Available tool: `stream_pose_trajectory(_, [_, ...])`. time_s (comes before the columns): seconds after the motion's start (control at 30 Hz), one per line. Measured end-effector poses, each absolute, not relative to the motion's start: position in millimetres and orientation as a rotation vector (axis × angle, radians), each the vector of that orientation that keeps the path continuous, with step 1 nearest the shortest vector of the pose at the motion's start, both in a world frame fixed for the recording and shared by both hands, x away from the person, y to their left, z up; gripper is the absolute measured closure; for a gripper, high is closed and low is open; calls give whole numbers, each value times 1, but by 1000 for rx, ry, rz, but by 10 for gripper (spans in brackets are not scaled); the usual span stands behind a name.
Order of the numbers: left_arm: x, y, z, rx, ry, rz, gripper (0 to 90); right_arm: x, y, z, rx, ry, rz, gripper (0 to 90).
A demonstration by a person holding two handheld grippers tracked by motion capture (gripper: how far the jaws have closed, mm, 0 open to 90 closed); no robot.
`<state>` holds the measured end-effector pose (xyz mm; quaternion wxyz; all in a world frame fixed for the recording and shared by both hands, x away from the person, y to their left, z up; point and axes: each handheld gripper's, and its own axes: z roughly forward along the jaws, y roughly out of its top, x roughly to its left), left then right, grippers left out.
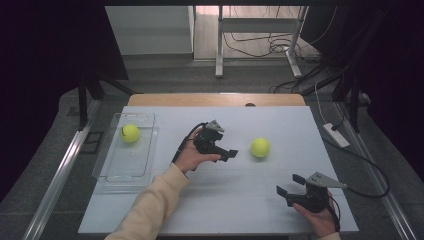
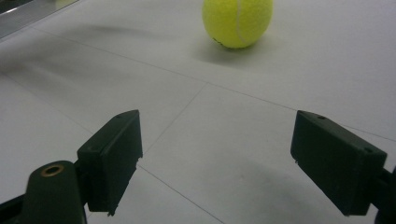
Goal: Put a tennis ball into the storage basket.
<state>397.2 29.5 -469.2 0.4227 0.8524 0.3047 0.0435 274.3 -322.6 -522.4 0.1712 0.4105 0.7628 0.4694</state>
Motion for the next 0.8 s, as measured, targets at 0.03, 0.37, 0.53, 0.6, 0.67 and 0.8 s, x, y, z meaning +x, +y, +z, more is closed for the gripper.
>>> stream_pose_trajectory(0.03, [398, 29, -469, 2133, 765, 109, 108, 274, -323, -522, 1166, 2166, 1333, 165])
stream_pose_trajectory(0.37, [404, 20, -471, 2144, 762, 99, 109, 274, -323, -522, 1168, 2162, 1338, 165])
stream_pose_trajectory(0.53, [407, 15, -472, 2150, 760, 94, 110, 274, -323, -522, 1171, 2162, 1338, 165])
stream_pose_trajectory(0.6, [408, 12, -473, 2152, 759, 89, 110, 274, -323, -522, 1171, 2162, 1338, 165])
stream_pose_trajectory(0.67, [409, 11, -474, 2152, 759, 87, 110, 274, -323, -522, 1172, 2161, 1339, 165])
stream_pose_trajectory(0.8, [411, 8, -475, 2158, 757, 85, 110, 274, -324, -522, 1173, 2160, 1342, 165])
